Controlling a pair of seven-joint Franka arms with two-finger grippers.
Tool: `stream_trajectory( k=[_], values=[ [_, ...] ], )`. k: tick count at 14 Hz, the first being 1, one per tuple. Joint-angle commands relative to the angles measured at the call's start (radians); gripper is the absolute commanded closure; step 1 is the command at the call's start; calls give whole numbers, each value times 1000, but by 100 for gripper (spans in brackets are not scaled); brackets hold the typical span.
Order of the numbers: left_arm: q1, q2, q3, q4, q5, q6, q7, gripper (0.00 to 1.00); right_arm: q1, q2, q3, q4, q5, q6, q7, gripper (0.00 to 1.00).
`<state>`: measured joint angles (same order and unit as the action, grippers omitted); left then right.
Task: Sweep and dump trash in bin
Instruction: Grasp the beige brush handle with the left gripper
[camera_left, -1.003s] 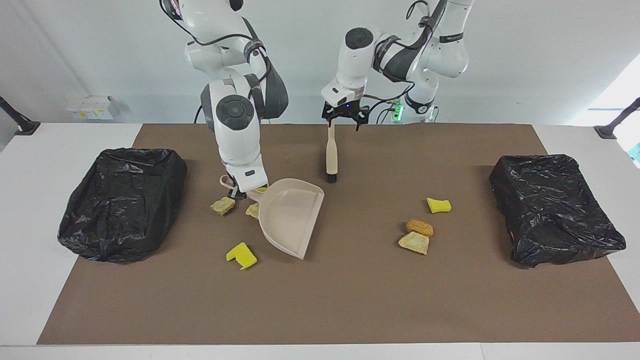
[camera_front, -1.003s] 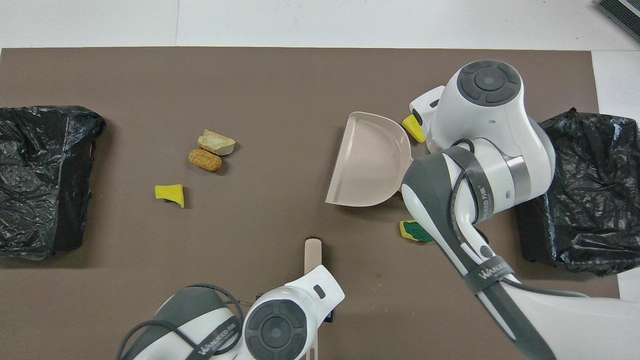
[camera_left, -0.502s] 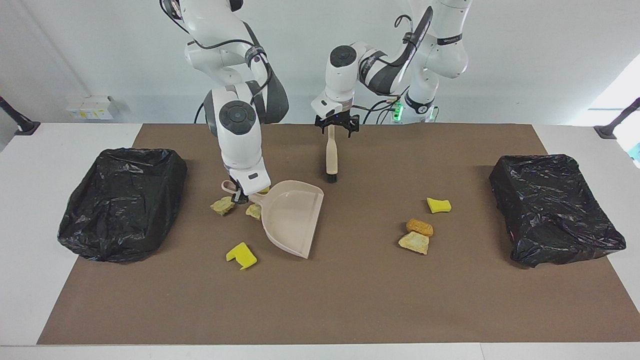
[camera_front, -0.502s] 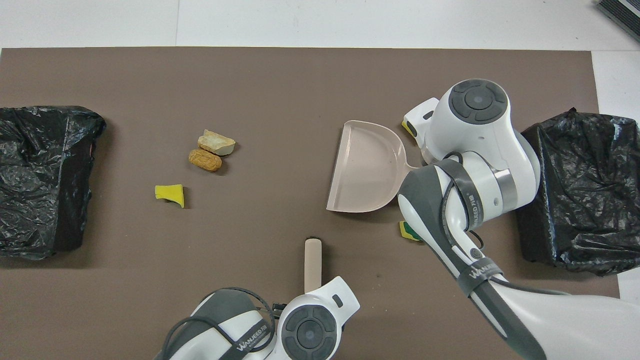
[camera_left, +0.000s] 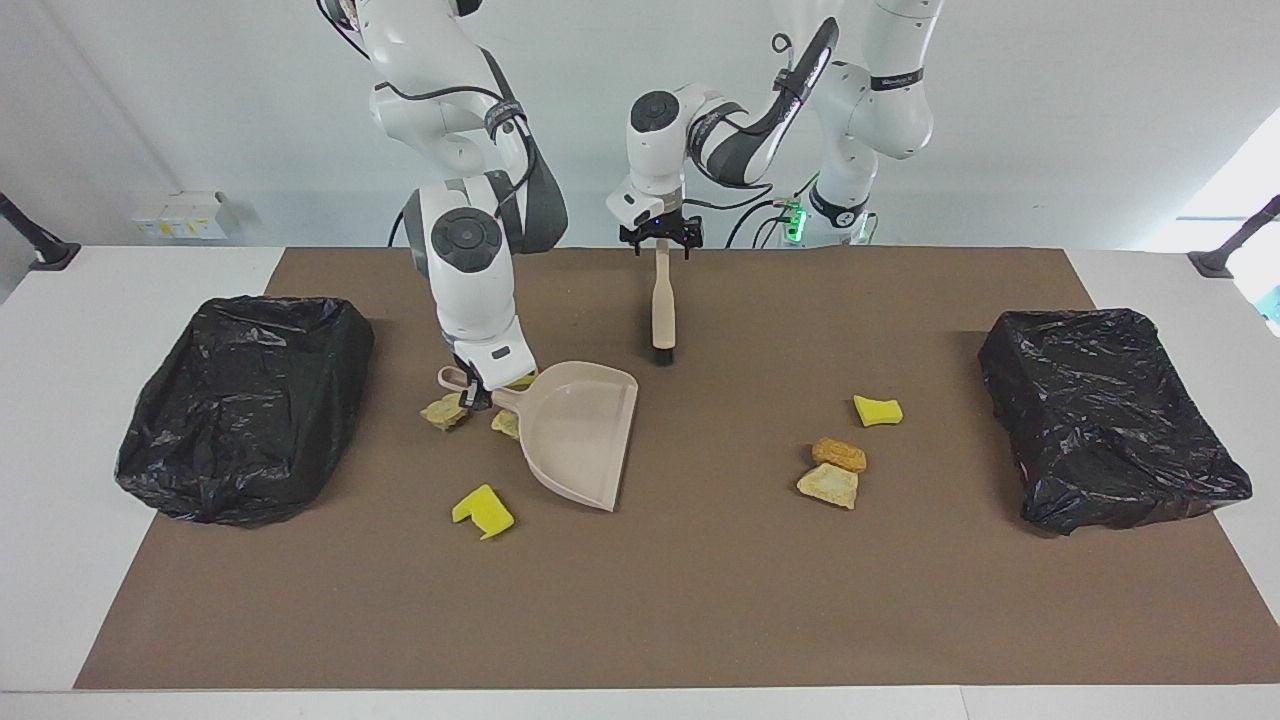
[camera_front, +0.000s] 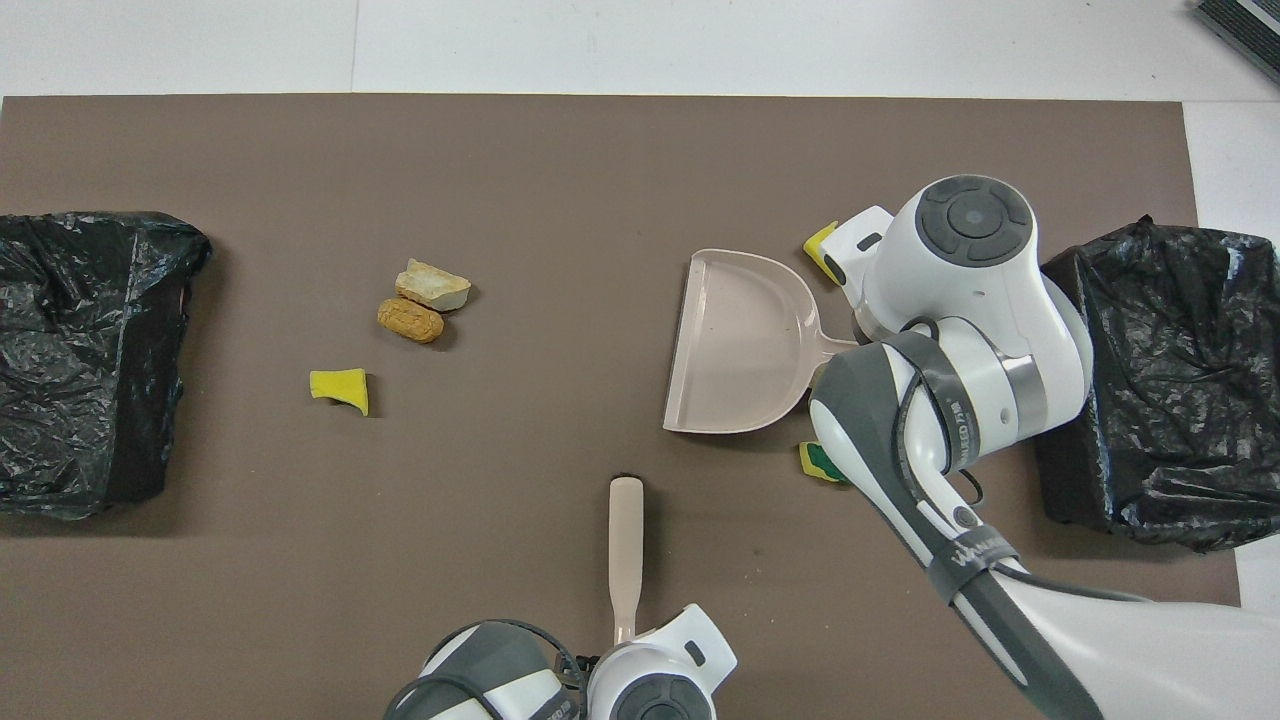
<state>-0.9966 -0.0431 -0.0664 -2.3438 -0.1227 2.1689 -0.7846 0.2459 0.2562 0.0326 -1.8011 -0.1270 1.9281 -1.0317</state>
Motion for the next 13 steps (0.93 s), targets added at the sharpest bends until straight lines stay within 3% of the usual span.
stream_trajectory(
  k=[1, 3, 4, 5, 6, 7, 11, 13],
  values=[
    [-1, -12, 8, -15, -6, 25, -4, 0, -16, -34, 10, -40, -14, 23, -27, 100],
    [12, -8, 8, -17, -6, 23, 1, 8, -14, -35, 12, -41, -14, 23, -24, 100],
    [12, -8, 8, -17, -6, 23, -2, 21, -14, -35, 12, -41, -14, 23, -22, 100],
    [12, -8, 8, -17, -6, 26, -4, 46, -14, -35, 12, -41, -14, 23, -21, 100],
    [10, -9, 7, -17, -5, 23, 2, 87, -14, -35, 12, -41, -13, 23, -21, 100],
    [10, -9, 8, -17, -5, 22, 11, 100, -14, -35, 12, -41, -13, 23, -19, 100],
    [27, -14, 10, -17, -6, 6, 39, 100, -14, -35, 12, -41, -13, 23, -19, 100],
    [105, -47, 8, 3, -5, -67, 50, 100, -14, -35, 12, -41, -13, 23, -19, 100]
  ],
)
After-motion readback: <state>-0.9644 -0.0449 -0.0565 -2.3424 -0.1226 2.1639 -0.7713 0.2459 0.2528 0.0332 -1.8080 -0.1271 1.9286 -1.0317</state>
